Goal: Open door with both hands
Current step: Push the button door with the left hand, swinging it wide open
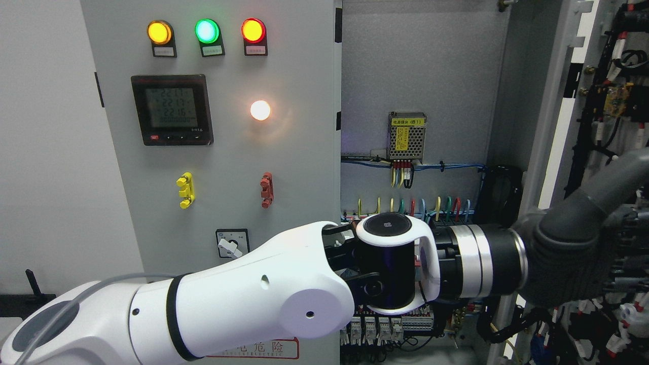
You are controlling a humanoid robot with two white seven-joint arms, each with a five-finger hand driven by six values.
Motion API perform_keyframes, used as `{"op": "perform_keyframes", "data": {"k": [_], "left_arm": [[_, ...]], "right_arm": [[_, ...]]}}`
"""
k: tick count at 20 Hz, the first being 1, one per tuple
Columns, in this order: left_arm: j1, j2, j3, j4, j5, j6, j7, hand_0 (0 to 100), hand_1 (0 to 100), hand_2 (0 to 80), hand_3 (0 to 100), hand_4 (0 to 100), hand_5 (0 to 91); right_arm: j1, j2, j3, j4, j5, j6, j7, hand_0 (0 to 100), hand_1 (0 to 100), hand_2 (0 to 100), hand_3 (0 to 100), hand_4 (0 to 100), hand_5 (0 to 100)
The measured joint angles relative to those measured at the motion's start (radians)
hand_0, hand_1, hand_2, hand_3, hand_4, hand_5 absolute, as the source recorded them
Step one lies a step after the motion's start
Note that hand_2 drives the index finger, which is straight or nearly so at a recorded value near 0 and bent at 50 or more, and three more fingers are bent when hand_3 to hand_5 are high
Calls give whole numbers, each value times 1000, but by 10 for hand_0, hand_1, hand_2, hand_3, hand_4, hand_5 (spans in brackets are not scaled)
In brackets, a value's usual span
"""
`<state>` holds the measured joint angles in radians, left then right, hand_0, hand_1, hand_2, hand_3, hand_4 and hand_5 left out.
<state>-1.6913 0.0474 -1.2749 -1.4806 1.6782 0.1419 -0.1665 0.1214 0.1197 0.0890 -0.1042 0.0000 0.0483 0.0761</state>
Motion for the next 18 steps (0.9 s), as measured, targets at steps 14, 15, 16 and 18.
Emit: {"op": "perform_keyframes", "data": {"k": [14, 15, 16, 18], "left_arm": [[-23, -85, -17, 43, 6, -37, 113, 0, 0, 0, 0, 0, 0], [-24, -88, -18, 45, 6, -38, 114, 0, 0, 0, 0, 0, 0], [-24, -91, -19, 46, 6, -38, 115, 0, 0, 0, 0, 0, 0], [-24, -96, -21, 48, 5, -39, 115, 0, 0, 0, 0, 0, 0]], "right_arm": [[0, 0, 0, 0, 0, 0, 0, 382, 0, 0, 0, 0, 0], [0, 0, 0, 0, 0, 0, 0, 382, 0, 0, 0, 0, 0], [0, 0, 0, 0, 0, 0, 0, 382, 0, 0, 0, 0, 0], [0, 0, 0, 0, 0, 0, 0, 382, 0, 0, 0, 0, 0]]}}
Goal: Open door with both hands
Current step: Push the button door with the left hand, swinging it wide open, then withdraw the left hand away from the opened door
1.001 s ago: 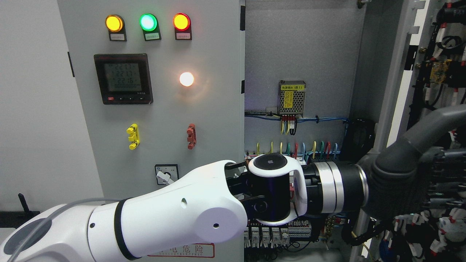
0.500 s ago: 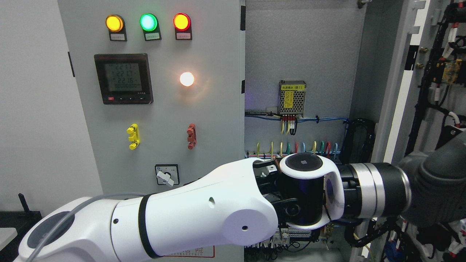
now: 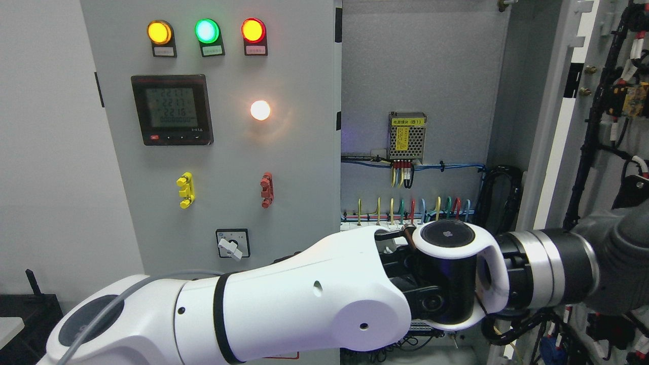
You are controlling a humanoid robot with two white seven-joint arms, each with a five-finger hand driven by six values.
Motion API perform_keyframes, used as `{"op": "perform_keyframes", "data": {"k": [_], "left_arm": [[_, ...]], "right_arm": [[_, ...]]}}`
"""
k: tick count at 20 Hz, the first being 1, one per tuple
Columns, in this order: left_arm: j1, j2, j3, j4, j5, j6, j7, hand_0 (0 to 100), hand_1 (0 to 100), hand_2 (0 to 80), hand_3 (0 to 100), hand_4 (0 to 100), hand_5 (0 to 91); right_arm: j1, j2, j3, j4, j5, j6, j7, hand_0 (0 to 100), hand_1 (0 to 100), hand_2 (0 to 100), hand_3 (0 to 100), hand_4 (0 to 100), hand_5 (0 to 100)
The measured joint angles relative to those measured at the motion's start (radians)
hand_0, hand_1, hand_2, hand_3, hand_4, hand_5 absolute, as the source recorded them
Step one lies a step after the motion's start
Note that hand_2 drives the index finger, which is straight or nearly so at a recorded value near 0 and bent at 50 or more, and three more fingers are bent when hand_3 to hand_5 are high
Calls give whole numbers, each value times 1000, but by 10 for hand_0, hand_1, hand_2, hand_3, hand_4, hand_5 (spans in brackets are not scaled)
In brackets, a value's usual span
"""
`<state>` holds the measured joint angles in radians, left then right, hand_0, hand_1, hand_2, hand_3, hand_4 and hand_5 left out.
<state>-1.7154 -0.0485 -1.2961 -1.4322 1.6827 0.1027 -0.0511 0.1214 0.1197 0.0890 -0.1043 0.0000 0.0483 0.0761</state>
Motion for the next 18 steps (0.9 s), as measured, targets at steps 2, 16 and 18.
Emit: {"op": "perform_keyframes", "data": {"k": [2, 16, 18], "left_arm": [[1, -2, -1, 2, -3, -3, 4, 0, 0, 0, 0, 0, 0], [279, 272, 60, -65, -145, 50, -235, 0, 0, 0, 0, 0, 0], [378, 336, 107, -93, -206, 71, -304, 0, 0, 0, 0, 0, 0]], "right_arm": [[0, 0, 0, 0, 0, 0, 0, 382, 0, 0, 0, 0, 0], [0, 0, 0, 0, 0, 0, 0, 382, 0, 0, 0, 0, 0], [0, 0, 0, 0, 0, 0, 0, 382, 0, 0, 0, 0, 0]]}}
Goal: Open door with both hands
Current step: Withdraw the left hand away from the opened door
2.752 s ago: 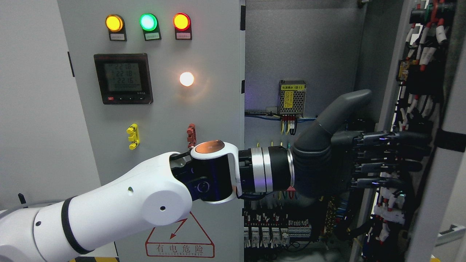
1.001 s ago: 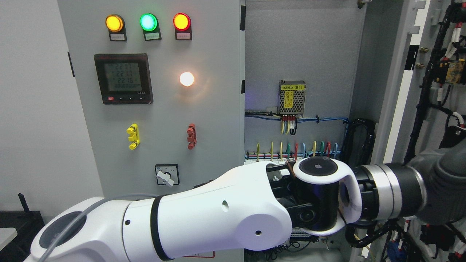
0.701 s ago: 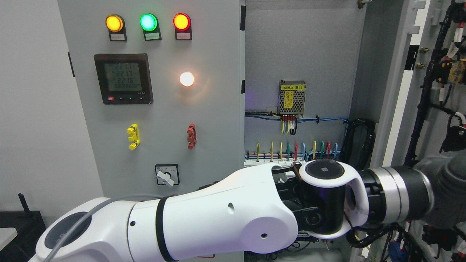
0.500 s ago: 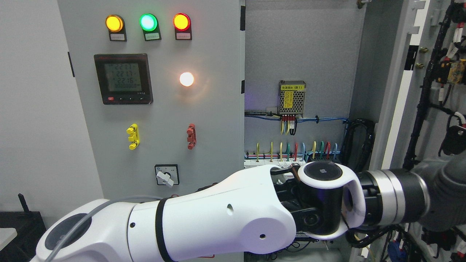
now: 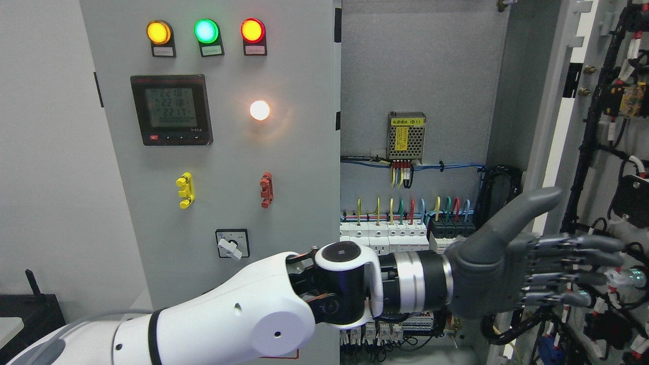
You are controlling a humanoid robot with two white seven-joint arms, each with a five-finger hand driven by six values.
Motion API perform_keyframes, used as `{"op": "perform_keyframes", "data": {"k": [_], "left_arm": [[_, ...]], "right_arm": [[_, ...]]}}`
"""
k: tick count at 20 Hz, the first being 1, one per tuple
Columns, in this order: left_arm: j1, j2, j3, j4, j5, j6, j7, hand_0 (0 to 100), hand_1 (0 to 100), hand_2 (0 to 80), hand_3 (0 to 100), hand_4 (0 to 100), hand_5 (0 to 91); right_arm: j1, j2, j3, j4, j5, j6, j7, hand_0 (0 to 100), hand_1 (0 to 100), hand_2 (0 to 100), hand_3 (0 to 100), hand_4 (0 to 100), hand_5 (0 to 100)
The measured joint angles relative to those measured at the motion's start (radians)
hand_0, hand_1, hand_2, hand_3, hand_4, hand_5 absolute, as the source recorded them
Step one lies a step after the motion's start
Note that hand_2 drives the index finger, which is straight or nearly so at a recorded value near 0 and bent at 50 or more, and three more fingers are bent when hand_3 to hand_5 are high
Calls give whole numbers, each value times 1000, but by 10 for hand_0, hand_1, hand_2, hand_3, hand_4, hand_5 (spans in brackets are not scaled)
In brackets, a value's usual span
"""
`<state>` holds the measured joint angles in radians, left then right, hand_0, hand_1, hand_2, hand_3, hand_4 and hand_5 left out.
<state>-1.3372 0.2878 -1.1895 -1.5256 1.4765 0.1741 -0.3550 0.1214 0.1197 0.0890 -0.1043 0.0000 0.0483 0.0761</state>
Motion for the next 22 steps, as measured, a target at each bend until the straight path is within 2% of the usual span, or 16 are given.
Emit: {"op": "perform_keyframes", "data": {"k": [8, 10, 16, 22], "left_arm": [[436, 267, 234, -87, -165, 33, -283, 0, 0, 0, 0, 0, 0], [563, 323, 307, -99, -210, 35, -340, 0, 0, 0, 0, 0, 0], [983, 433, 581, -123, -423, 20, -482, 0, 0, 0, 0, 0, 0], [1334, 467, 818, -107, -622, -83, -530, 0, 0, 0, 0, 0, 0]], "right_arm": [[0, 0, 0, 0, 0, 0, 0, 382, 0, 0, 0, 0, 0], [0, 0, 0, 0, 0, 0, 0, 382, 0, 0, 0, 0, 0], [0, 0, 0, 0, 0, 0, 0, 382, 0, 0, 0, 0, 0], [0, 0, 0, 0, 0, 0, 0, 382, 0, 0, 0, 0, 0]]}}
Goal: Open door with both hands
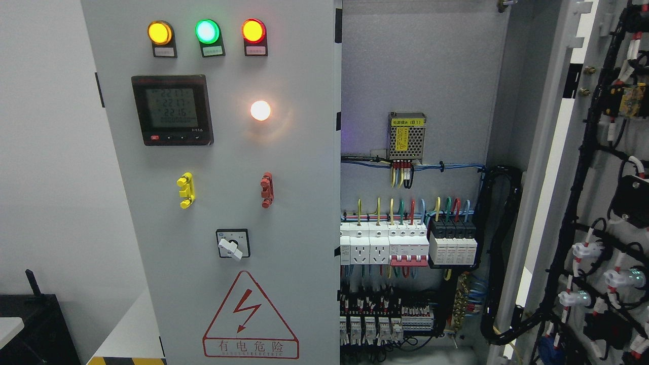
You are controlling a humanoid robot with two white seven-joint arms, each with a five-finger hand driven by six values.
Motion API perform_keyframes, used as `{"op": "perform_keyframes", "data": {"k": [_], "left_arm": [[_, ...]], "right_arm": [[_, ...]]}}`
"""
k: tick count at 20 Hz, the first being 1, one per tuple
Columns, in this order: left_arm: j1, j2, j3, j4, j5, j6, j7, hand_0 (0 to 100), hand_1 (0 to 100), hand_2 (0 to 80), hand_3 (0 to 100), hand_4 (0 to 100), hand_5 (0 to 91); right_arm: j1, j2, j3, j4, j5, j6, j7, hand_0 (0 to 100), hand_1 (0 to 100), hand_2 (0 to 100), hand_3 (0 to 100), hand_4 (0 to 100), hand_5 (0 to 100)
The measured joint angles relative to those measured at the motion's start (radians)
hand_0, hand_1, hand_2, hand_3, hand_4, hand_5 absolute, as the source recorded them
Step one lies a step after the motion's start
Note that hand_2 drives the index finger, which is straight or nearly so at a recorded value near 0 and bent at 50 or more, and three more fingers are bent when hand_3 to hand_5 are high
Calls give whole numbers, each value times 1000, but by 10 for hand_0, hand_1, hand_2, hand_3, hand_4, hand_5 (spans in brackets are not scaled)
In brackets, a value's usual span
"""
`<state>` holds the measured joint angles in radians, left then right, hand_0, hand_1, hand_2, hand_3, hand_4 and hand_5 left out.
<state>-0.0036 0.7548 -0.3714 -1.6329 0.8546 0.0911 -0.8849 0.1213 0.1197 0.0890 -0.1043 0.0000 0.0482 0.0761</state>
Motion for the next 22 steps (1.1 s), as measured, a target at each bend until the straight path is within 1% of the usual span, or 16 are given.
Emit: {"op": "perform_keyframes", "data": {"k": [3, 5, 7, 9, 11, 13, 17, 20, 22], "left_arm": [[169, -10, 111, 20, -112, -54, -5, 0, 0, 0, 0, 0, 0], [263, -27, 172, 40, -193, -100, -6, 0, 0, 0, 0, 0, 0], [347, -45, 226, 73, -274, -177, -6, 0, 0, 0, 0, 0, 0], [411, -67, 268, 121, -350, -280, -7, 0, 0, 0, 0, 0, 0], [457, -96, 304, 177, -421, -378, -10, 0, 0, 0, 0, 0, 0], [489, -126, 334, 228, -483, -433, -11, 0, 0, 0, 0, 0, 0], [540, -193, 381, 336, -606, -471, 11, 0, 0, 0, 0, 0, 0], [558, -248, 408, 436, -683, -479, 59, 0, 0, 0, 0, 0, 0], [549, -284, 422, 514, -732, -482, 116, 0, 0, 0, 0, 0, 0]], "right_arm": [[0, 0, 0, 0, 0, 0, 0, 382, 0, 0, 0, 0, 0], [0, 0, 0, 0, 0, 0, 0, 382, 0, 0, 0, 0, 0], [0, 0, 0, 0, 0, 0, 0, 382, 0, 0, 0, 0, 0], [0, 0, 0, 0, 0, 0, 0, 382, 0, 0, 0, 0, 0], [0, 0, 0, 0, 0, 0, 0, 382, 0, 0, 0, 0, 0], [0, 0, 0, 0, 0, 0, 0, 382, 0, 0, 0, 0, 0], [0, 0, 0, 0, 0, 1, 0, 382, 0, 0, 0, 0, 0], [0, 0, 0, 0, 0, 1, 0, 382, 0, 0, 0, 0, 0], [0, 0, 0, 0, 0, 1, 0, 382, 0, 0, 0, 0, 0]]}}
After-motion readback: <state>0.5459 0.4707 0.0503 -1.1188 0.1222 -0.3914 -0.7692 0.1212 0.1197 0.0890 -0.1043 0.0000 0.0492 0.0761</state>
